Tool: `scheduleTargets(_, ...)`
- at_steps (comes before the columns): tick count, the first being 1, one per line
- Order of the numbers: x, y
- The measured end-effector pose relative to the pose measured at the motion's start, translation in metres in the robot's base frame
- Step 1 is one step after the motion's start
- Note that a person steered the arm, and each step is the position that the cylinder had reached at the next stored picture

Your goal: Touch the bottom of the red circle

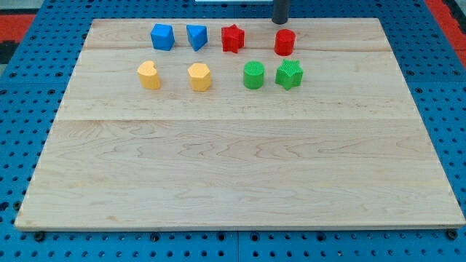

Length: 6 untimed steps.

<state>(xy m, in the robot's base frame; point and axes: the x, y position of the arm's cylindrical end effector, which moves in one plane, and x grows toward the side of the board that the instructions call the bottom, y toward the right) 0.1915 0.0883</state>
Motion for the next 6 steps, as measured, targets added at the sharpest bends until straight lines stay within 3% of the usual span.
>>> scheduleTargets(2,0.001,0.018)
scheduleTargets(4,0.000,0.119)
scheduleTargets(6,0.041,0.135)
